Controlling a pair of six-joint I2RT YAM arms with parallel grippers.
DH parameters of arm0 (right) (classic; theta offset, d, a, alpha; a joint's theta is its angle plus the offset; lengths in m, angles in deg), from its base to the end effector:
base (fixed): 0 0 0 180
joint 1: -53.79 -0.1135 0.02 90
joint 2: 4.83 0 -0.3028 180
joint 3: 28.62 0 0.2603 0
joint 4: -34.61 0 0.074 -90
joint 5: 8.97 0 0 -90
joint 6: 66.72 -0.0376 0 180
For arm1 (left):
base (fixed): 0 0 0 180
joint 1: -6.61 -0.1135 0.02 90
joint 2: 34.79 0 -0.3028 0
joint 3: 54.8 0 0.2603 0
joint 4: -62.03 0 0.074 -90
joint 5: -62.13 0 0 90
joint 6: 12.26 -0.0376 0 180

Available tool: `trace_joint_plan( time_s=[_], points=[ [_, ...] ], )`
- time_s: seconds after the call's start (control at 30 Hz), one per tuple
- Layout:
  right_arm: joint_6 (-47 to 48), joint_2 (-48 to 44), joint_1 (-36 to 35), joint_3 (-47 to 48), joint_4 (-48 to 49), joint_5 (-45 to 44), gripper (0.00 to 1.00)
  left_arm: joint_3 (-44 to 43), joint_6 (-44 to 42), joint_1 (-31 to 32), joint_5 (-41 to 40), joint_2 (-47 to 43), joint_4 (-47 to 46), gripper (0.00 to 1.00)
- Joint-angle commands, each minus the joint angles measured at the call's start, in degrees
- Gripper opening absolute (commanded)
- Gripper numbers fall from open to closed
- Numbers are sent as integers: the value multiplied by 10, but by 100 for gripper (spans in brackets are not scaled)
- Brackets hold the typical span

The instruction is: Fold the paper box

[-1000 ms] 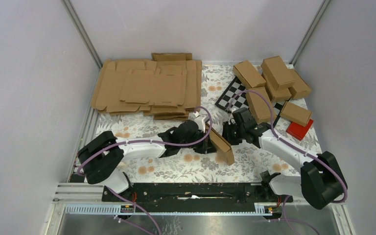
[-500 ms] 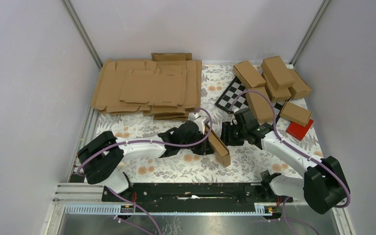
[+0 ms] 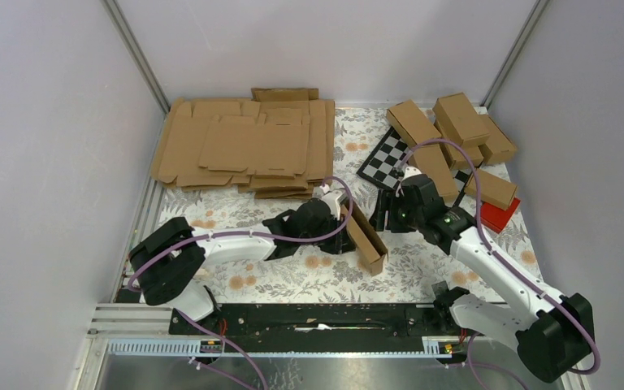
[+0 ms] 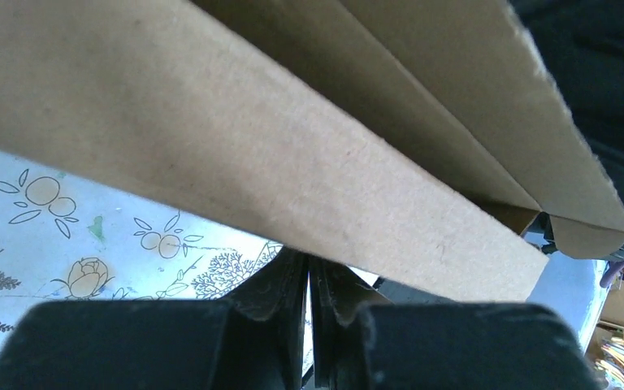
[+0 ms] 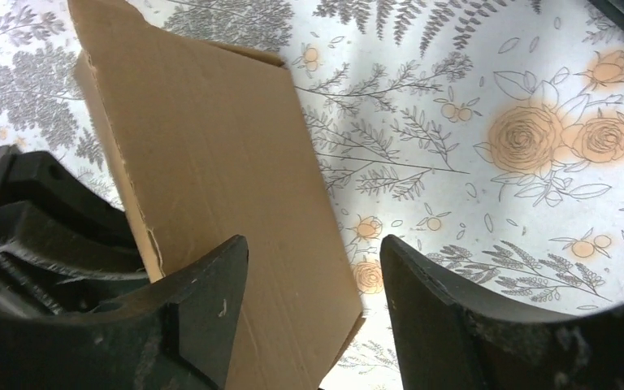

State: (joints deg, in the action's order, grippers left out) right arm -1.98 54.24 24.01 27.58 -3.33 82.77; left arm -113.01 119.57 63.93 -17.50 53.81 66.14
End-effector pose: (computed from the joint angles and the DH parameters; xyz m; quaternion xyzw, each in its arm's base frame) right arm 0.1807 0.1047 0.2873 -0.0422 0.9082 0.2045 0.3627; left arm 0.1717 -0.2802 0.2217 0.1605 0.8677 -0.4049 0.2398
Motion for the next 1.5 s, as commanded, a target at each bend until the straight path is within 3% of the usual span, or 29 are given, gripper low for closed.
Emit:
trace_joint_plan(
  time_s=[0.0, 0.17, 0.37, 0.43, 0.8, 1.03, 1.13, 1.3, 1.47],
  points=[
    [23, -17, -2, 22, 4, 93, 69, -28, -11, 0, -11, 6, -18, 9],
    [23, -2, -2, 32, 5, 217, 72, -30, -10, 0, -6, 9, -21, 9],
    [17, 1, -2, 16, 9, 284, 98, -39, -7, 1, -3, 13, -23, 8],
    [18, 3, -2, 12, 1, 285, 100, -39, -4, 1, 2, 15, -30, 8],
    [-10, -14, -1, -7, -45, 199, 96, -27, 42, 2, 77, 39, -145, 7],
    [-18, -27, -2, -9, -23, 261, 92, -17, 101, 4, 128, 35, -221, 7],
    [-26, -22, -2, -6, -5, 275, 88, -14, 92, 6, 105, 22, -191, 7],
    [1, 9, -3, 3, -25, 253, 69, 10, 81, 3, 58, 1, -140, 6],
    [34, 31, -8, 27, -95, 177, 72, 18, 75, 2, 37, 0, -142, 6]
  ],
)
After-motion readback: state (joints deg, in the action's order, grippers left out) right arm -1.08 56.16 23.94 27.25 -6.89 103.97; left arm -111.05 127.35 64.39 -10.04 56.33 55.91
